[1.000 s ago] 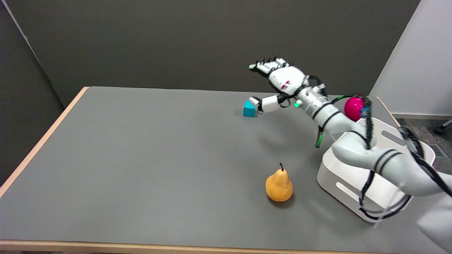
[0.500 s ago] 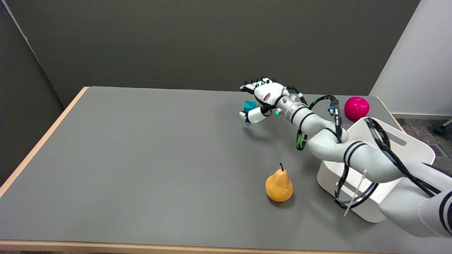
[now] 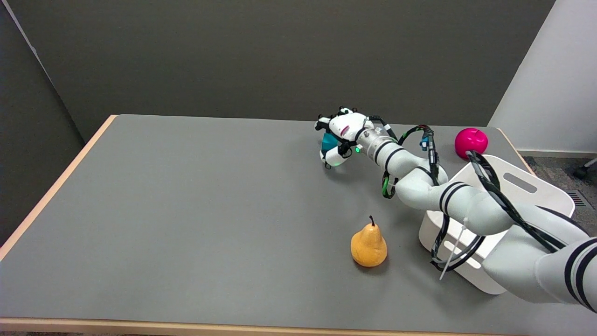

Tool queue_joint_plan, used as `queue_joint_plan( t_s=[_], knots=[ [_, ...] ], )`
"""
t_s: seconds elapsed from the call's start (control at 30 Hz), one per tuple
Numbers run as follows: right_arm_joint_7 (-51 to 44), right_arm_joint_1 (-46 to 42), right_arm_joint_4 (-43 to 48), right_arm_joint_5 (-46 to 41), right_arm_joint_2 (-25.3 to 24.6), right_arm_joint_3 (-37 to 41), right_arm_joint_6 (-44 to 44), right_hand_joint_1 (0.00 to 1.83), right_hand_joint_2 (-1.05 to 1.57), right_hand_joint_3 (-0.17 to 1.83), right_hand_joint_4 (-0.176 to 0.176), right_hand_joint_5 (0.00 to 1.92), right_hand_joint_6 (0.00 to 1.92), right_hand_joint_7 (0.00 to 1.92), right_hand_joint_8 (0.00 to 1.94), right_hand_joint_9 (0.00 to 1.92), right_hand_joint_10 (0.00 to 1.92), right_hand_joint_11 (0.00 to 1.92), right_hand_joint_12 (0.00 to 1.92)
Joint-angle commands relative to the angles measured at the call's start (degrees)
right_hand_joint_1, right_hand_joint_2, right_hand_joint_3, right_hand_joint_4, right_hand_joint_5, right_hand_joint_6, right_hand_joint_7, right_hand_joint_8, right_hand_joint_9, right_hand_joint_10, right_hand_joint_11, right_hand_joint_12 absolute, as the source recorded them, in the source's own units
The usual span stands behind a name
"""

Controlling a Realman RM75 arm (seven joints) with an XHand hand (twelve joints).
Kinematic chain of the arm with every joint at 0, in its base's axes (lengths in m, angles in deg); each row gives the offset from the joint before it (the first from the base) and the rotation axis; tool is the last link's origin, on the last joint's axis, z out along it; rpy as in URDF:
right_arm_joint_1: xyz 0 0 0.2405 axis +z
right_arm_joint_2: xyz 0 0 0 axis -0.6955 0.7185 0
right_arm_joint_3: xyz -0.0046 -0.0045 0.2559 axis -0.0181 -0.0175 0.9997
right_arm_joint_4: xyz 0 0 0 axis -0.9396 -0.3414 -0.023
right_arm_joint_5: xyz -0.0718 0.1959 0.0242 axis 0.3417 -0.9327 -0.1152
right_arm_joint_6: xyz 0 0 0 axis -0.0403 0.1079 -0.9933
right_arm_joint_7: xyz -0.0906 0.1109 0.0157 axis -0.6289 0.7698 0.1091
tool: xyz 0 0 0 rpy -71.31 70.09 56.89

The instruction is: Pick up the blue cube.

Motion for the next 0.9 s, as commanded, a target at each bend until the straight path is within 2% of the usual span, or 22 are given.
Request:
queue_joint_plan(
  t_s=[0.03,0.27,0.4,0.53,0.57,0.63,0.67,0.7,0.73,0.77,0.8,0.83,0.87,0.9],
  knots=[
    [-0.1,1.6,-2.9,0.3,-1.8,-1.0,1.0,0.78,0.79,0.89,0.034,0.26,0.67,0.50,0.76,0.45,0.97,0.06,1.10],
    [-0.2,1.2,-2.3,0.3,-1.8,-1.0,1.0,0.85,0.83,0.85,0.035,0.26,0.85,0.52,0.89,0.49,1.04,0.09,1.11],
    [-0.2,0.9,-1.9,0.3,-1.8,-1.0,1.0,0.81,0.83,0.92,0.033,0.27,0.90,0.55,0.93,0.50,1.11,0.11,1.13],
    [-0.2,0.4,-1.1,0.4,-1.6,-0.9,1.2,0.89,0.83,0.91,0.040,0.30,1.06,0.55,1.15,0.52,1.30,0.15,1.18],
    [-0.2,0.3,-0.9,0.4,-1.5,-0.9,1.3,0.96,0.87,0.83,0.042,0.31,1.11,0.56,1.24,0.52,1.35,0.16,1.20],
    [-0.2,0.1,-0.2,1.3,-1.4,-0.8,1.8,1.28,1.13,0.34,0.037,0.33,1.24,0.65,1.58,0.55,1.46,0.19,1.28],
    [-0.2,0.0,0.2,2.0,-1.3,-0.7,1.9,1.20,1.21,0.25,-0.070,0.42,1.46,0.60,1.64,0.58,1.52,0.21,1.35],
    [-0.2,-0.2,0.8,2.8,-1.2,-0.4,1.9,1.13,1.28,0.18,-0.158,0.49,1.64,0.57,1.69,0.60,1.56,0.22,1.41],
    [-0.2,-0.5,1.6,3.4,-1.1,-0.1,2.0,1.12,1.27,0.20,-0.176,0.51,1.67,0.57,1.69,0.60,1.59,0.23,1.50],
    [-0.2,-0.7,2.2,4.1,-0.9,0.2,2.0,1.12,1.25,0.24,-0.176,0.52,1.67,0.57,1.69,0.61,1.61,0.23,1.59],
    [-0.2,-0.9,3.0,4.8,-0.6,0.5,2.0,1.11,1.23,0.27,-0.128,0.52,1.67,0.61,1.67,0.63,1.62,0.24,1.63],
    [-0.2,-1.2,3.7,5.1,-0.3,0.7,2.0,1.10,1.21,0.29,-0.058,0.51,1.66,0.66,1.64,0.65,1.63,0.25,1.64],
    [-0.2,-1.5,5.1,5.4,0.2,1.1,2.0,1.09,1.20,0.31,-0.023,0.51,1.66,0.69,1.62,0.67,1.63,0.26,1.66],
    [-0.2,-1.7,6.5,5.6,0.7,1.6,2.0,1.09,1.18,0.33,-0.020,0.51,1.66,0.69,1.61,0.67,1.64,0.26,1.67]
  ],
)
